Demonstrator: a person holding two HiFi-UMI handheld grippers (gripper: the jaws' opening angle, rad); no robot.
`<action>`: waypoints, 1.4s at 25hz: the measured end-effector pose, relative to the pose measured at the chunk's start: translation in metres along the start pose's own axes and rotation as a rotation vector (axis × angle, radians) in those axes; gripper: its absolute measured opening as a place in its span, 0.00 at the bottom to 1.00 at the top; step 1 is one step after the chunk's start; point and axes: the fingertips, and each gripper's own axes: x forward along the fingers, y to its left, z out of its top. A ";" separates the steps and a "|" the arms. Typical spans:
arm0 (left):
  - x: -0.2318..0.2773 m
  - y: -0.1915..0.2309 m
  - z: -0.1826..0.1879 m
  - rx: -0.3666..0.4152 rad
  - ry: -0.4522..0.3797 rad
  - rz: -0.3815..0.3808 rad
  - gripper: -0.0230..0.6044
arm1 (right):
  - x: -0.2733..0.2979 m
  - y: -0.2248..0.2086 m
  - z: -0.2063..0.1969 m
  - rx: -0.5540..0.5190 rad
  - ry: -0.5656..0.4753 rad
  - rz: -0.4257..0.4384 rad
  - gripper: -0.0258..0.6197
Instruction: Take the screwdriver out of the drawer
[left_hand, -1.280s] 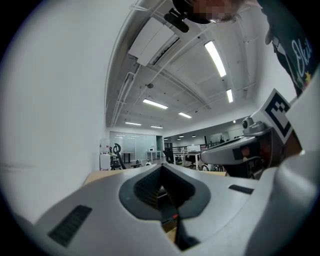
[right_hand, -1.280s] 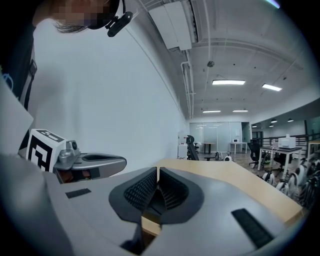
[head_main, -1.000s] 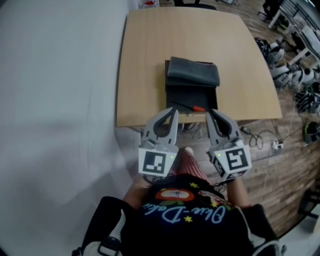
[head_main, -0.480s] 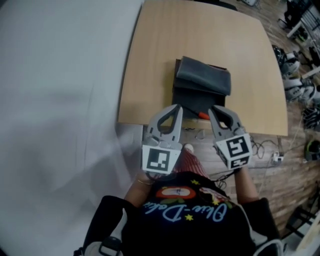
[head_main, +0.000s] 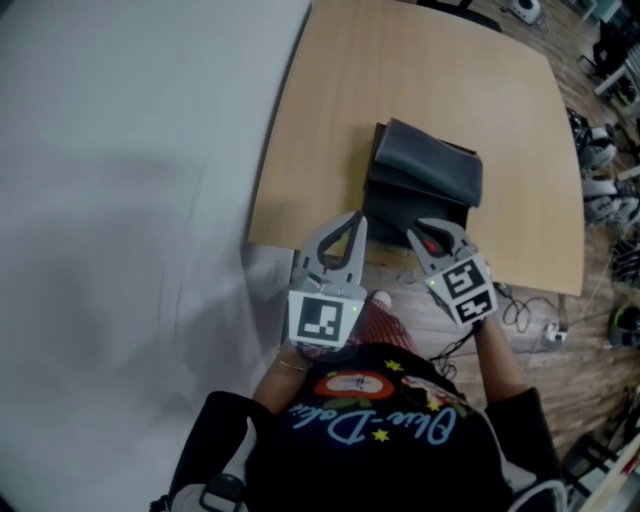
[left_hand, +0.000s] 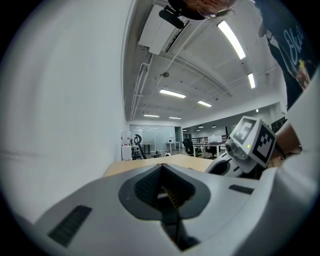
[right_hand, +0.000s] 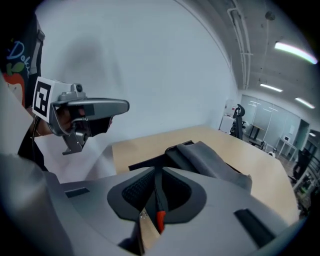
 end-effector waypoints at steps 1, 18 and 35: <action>0.000 0.002 0.001 -0.001 -0.003 0.005 0.04 | 0.005 0.001 -0.004 -0.008 0.021 0.013 0.09; 0.010 0.032 -0.004 -0.033 0.014 0.067 0.04 | 0.061 0.006 -0.061 -0.167 0.380 0.252 0.17; 0.000 0.057 -0.007 -0.054 0.016 0.152 0.04 | 0.086 0.017 -0.084 -0.203 0.611 0.428 0.18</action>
